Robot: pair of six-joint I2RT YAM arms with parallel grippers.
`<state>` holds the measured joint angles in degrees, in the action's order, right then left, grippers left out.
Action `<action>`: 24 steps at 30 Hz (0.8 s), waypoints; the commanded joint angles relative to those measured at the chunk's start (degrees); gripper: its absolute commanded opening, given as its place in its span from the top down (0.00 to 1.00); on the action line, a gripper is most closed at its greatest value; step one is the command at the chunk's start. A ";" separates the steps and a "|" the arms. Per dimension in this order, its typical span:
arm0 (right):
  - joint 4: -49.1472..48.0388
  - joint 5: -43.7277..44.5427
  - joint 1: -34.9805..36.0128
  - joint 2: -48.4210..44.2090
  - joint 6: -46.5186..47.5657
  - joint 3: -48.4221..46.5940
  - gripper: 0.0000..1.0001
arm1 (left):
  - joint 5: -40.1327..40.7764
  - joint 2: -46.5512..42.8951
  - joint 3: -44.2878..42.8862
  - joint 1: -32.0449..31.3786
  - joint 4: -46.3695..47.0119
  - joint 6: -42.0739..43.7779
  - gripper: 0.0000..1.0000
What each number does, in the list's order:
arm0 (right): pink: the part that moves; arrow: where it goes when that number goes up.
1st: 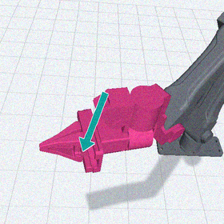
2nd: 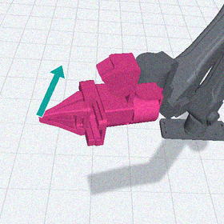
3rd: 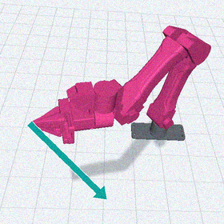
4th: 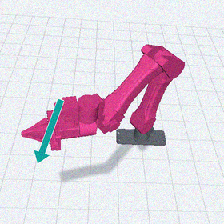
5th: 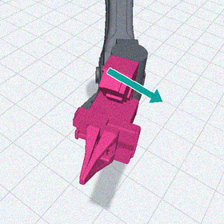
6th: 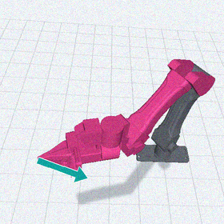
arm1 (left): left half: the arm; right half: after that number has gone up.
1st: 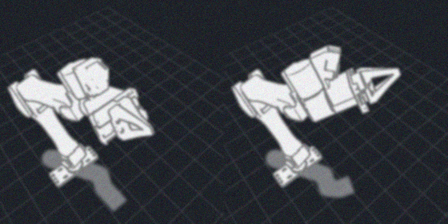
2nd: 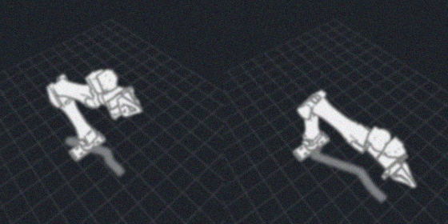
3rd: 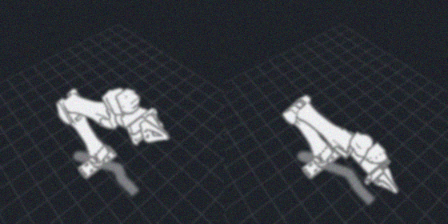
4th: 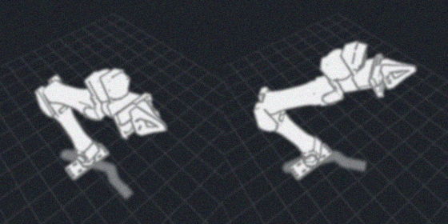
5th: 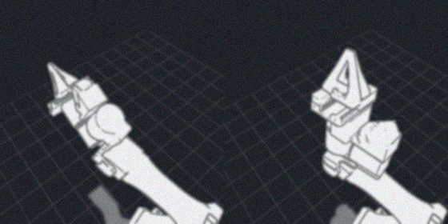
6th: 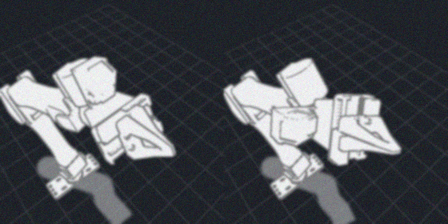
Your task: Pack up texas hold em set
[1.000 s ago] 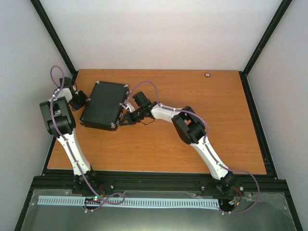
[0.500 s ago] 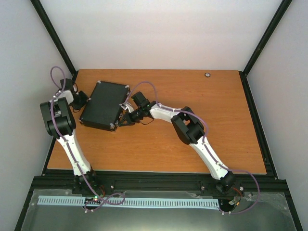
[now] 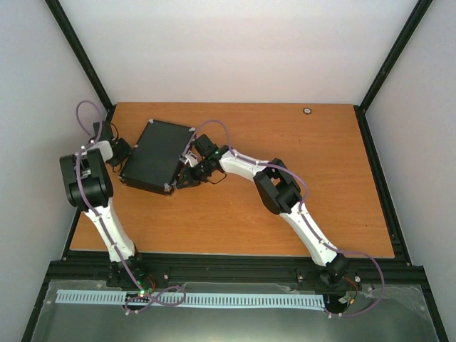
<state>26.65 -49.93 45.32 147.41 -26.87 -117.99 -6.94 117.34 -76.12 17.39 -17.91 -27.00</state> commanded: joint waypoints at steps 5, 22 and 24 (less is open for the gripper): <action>7.60 21.96 2.76 10.02 -0.94 -0.06 0.97 | -16.08 -4.24 11.97 -10.75 -17.09 -0.29 0.99; -3.33 16.79 1.87 6.30 -7.95 12.02 0.97 | -16.65 -6.07 15.35 -12.73 -16.01 -0.12 0.99; -9.36 11.45 1.87 6.03 -10.15 13.52 0.97 | -16.85 -6.18 15.59 -12.73 -15.78 -0.28 0.99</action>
<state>20.29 -41.76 45.30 144.46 -33.04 -110.59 -7.44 106.54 -67.07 12.16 -13.04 -27.86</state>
